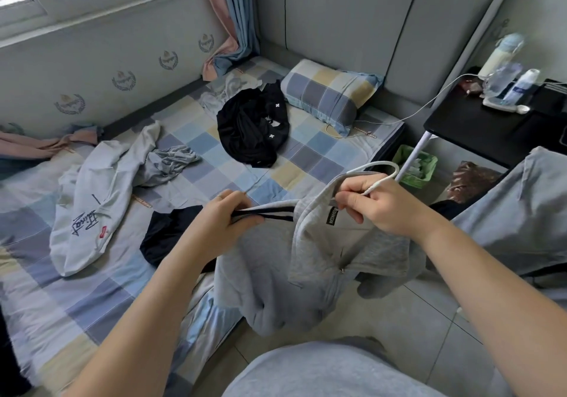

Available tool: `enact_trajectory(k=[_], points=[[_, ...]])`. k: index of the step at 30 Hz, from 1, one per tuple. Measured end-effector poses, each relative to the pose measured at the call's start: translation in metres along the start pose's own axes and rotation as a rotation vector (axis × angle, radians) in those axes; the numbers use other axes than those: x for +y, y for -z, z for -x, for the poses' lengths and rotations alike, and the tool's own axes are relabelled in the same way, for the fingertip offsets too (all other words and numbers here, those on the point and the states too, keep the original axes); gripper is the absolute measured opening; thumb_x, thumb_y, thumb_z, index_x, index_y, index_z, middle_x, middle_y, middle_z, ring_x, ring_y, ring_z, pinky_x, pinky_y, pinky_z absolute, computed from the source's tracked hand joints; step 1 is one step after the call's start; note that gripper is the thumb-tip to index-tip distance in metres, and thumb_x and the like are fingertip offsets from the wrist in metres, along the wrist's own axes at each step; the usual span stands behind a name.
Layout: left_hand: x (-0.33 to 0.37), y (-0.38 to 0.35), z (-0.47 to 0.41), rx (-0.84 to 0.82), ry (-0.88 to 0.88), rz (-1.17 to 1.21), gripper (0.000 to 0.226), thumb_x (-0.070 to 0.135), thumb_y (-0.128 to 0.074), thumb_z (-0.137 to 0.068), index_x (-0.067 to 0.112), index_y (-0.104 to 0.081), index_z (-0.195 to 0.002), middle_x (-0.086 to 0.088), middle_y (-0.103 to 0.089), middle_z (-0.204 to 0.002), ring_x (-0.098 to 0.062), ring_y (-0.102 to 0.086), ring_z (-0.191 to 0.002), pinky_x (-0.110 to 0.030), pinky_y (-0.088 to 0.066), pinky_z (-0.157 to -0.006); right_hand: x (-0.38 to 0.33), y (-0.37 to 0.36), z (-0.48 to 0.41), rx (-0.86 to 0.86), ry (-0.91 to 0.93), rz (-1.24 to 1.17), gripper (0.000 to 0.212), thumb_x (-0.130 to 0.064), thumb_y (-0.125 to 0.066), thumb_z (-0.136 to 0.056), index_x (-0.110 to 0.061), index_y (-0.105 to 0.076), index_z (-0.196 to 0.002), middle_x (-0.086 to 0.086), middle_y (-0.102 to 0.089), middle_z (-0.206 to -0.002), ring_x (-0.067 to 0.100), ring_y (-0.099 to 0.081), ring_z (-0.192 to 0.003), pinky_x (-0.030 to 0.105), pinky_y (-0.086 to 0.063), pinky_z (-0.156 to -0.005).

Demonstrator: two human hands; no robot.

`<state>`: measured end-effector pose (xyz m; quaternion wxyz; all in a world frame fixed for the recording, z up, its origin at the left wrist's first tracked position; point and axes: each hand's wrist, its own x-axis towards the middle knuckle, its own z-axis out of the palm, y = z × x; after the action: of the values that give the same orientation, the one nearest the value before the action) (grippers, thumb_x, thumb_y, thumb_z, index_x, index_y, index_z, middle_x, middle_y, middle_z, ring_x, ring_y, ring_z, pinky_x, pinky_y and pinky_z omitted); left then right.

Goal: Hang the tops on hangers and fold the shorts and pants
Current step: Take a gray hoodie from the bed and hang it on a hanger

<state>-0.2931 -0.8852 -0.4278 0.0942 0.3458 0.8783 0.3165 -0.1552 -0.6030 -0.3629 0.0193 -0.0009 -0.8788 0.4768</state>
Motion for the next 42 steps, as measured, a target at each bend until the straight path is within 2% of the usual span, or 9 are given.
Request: enact_trajectory(k=[5,13,17,21,24,29,35,39,42], points=[[-0.020,-0.008,0.009,-0.080,0.191,-0.072,0.028,0.045,-0.072,-0.087,0.022,-0.057,-0.091,0.002,-0.062,-0.077,-0.017,-0.059,-0.072,-0.039,-0.049,-0.068,0.003,0.012,0.002,0.011,-0.027,-0.039,0.034,-0.013,-0.061,-0.099,-0.022,-0.064,-0.066,0.005,-0.055,-0.059,0.028,-0.050,-0.059,0.034,-0.042,-0.060],[-0.016,-0.001,0.024,0.376,0.094,0.087,0.040,0.060,-0.054,-0.090,0.030,-0.041,-0.068,0.005,-0.046,-0.058,-0.011,-0.042,-0.054,-0.024,-0.031,-0.051,0.005,0.015,0.001,-0.046,-0.108,-0.031,0.025,-0.019,-0.063,-0.098,-0.016,-0.071,-0.074,0.019,-0.052,-0.066,0.021,-0.042,-0.061,0.029,-0.035,-0.058],[0.002,-0.005,0.020,0.408,0.030,-0.034,0.030,0.045,-0.069,-0.088,0.019,-0.056,-0.095,0.005,-0.059,-0.097,-0.025,-0.053,-0.097,-0.034,-0.041,-0.081,0.003,0.010,-0.001,-0.052,-0.102,-0.091,0.027,-0.021,-0.062,-0.099,-0.019,-0.070,-0.074,0.032,-0.052,-0.074,0.023,-0.043,-0.065,0.037,-0.035,-0.064],[0.038,-0.006,0.015,0.274,-0.191,-0.091,0.062,0.072,-0.053,-0.087,0.024,-0.057,-0.127,0.008,-0.061,-0.124,-0.016,-0.050,-0.122,-0.035,-0.039,-0.101,-0.005,0.003,-0.007,-0.082,-0.084,-0.120,0.027,-0.019,-0.062,-0.099,-0.018,-0.070,-0.073,0.026,-0.050,-0.068,0.023,-0.042,-0.064,0.037,-0.034,-0.062],[0.072,-0.015,0.004,0.207,-0.284,-0.254,0.063,0.075,-0.049,-0.085,0.024,-0.060,-0.120,0.010,-0.067,-0.109,-0.015,-0.059,-0.103,-0.029,-0.039,-0.086,-0.015,-0.007,-0.016,-0.103,-0.058,-0.107,0.027,-0.017,-0.062,-0.099,-0.013,-0.071,-0.074,0.014,-0.053,-0.065,0.024,-0.044,-0.062,0.038,-0.035,-0.061],[0.081,-0.012,-0.006,0.349,-0.184,-0.150,0.031,0.038,-0.064,-0.096,0.015,-0.054,-0.078,0.005,-0.053,-0.063,-0.021,-0.051,-0.057,-0.030,-0.032,-0.052,-0.024,-0.011,-0.019,-0.026,-0.004,-0.121,0.011,-0.014,-0.069,-0.094,-0.006,-0.071,-0.087,0.005,-0.066,-0.070,0.017,-0.059,-0.065,0.031,-0.050,-0.067],[0.056,0.023,-0.011,0.424,-0.009,0.086,0.035,0.064,-0.057,-0.085,0.034,-0.050,-0.070,0.011,-0.052,-0.061,-0.008,-0.046,-0.055,-0.032,-0.038,-0.052,0.018,0.026,0.003,0.146,-0.105,0.110,0.057,-0.053,-0.080,-0.077,-0.051,-0.051,-0.126,-0.025,-0.053,-0.132,-0.001,-0.043,-0.131,0.023,-0.031,-0.107],[0.035,0.029,-0.011,0.393,0.003,0.290,0.028,0.060,-0.067,-0.080,0.033,-0.061,-0.074,0.013,-0.051,-0.061,-0.003,-0.042,-0.057,-0.033,-0.037,-0.056,0.060,0.024,0.017,-0.189,-0.326,-0.123,0.041,-0.023,-0.083,-0.082,-0.047,-0.068,-0.112,-0.011,-0.072,-0.114,0.004,-0.065,-0.111,0.033,-0.053,-0.098],[0.023,0.025,-0.010,0.401,0.000,0.268,0.039,0.061,-0.067,-0.081,0.022,-0.062,-0.079,0.006,-0.051,-0.061,-0.004,-0.041,-0.058,-0.034,-0.036,-0.054,0.080,0.020,0.014,-0.120,-0.392,0.044,0.021,-0.012,-0.073,-0.087,-0.032,-0.075,-0.093,-0.004,-0.076,-0.090,0.008,-0.068,-0.086,0.046,-0.055,-0.088]])
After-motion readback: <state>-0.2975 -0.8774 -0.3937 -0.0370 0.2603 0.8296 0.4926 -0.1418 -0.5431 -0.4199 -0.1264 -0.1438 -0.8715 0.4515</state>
